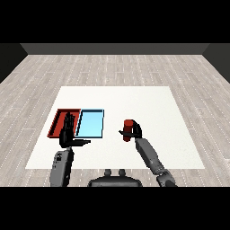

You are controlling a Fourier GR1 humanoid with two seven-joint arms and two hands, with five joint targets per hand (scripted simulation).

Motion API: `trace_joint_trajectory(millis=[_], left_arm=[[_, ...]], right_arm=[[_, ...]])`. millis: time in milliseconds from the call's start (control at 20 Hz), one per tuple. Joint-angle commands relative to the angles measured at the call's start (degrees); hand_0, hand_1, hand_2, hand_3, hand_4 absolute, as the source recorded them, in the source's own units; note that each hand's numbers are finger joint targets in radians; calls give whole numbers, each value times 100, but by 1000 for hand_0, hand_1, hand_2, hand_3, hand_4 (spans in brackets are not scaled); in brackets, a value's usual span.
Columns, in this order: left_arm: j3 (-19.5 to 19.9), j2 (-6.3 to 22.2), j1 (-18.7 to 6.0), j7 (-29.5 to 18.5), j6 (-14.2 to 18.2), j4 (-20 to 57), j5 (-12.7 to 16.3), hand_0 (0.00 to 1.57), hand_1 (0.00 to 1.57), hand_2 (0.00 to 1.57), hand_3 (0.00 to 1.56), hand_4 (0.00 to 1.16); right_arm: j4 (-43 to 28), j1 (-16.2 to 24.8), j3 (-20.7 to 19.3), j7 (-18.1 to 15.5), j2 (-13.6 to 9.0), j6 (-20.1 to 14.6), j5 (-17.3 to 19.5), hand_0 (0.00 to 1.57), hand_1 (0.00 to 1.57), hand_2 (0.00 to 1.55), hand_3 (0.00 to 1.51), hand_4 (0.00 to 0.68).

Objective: Pick the red can and put it in the red box

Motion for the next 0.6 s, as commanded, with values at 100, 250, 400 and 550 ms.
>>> trace_joint_trajectory(millis=[100, 250, 400, 550], left_arm=[[91, 105, 230, -42, -71, -147, 37, 0, 0, 0, 0, 0], [-325, -224, 217, -131, 131, 30, -272, 0, 0, 0, 0, 0], [-322, -157, 327, 2, -2, -308, -131, 0, 0, 0, 0, 0], [-367, -206, 172, -363, -43, 258, -254, 0, 0, 0, 0, 0]], right_arm=[[-686, 268, 457, 276, 0, -456, 87, 1476, 1476, 1444, 1389, 598], [-536, -113, 382, 298, -1, -581, 176, 1438, 1438, 1434, 1373, 599], [-1138, 416, 235, 203, -161, -297, 544, 1437, 1437, 1433, 1369, 615], [-2305, 705, 637, 837, -132, -580, 725, 1424, 1424, 1432, 1370, 616]])
